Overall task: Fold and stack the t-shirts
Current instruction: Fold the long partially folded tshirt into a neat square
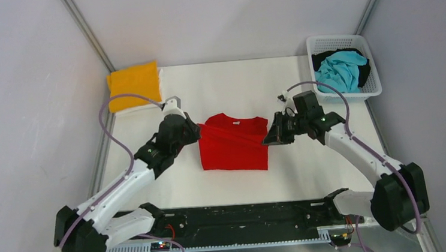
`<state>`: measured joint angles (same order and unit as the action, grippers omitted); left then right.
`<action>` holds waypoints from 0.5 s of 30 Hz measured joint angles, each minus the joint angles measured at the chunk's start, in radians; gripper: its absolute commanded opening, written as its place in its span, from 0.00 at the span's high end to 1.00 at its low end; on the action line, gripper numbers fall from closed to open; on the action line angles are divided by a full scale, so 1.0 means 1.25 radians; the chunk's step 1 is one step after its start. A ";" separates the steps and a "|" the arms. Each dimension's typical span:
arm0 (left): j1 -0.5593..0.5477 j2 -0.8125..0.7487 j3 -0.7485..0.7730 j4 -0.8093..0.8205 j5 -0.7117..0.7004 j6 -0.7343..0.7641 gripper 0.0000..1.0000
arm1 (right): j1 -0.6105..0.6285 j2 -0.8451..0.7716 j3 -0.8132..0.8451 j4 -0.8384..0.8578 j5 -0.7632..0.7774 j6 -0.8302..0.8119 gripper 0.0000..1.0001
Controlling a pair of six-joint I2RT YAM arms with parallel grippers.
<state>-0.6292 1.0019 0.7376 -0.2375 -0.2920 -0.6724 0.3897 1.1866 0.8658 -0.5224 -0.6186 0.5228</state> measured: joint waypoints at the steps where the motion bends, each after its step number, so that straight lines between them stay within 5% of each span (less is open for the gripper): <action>1: 0.013 0.018 0.008 0.011 0.009 0.003 1.00 | -0.011 0.021 0.013 0.011 0.000 0.002 1.00; 15: 0.140 0.352 0.187 0.100 0.108 0.045 1.00 | -0.103 0.286 0.136 0.141 -0.022 0.023 1.00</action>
<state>-0.4541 1.4425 0.9710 -0.1127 -0.1566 -0.6159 0.2607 1.5444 1.0359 -0.3458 -0.6460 0.5510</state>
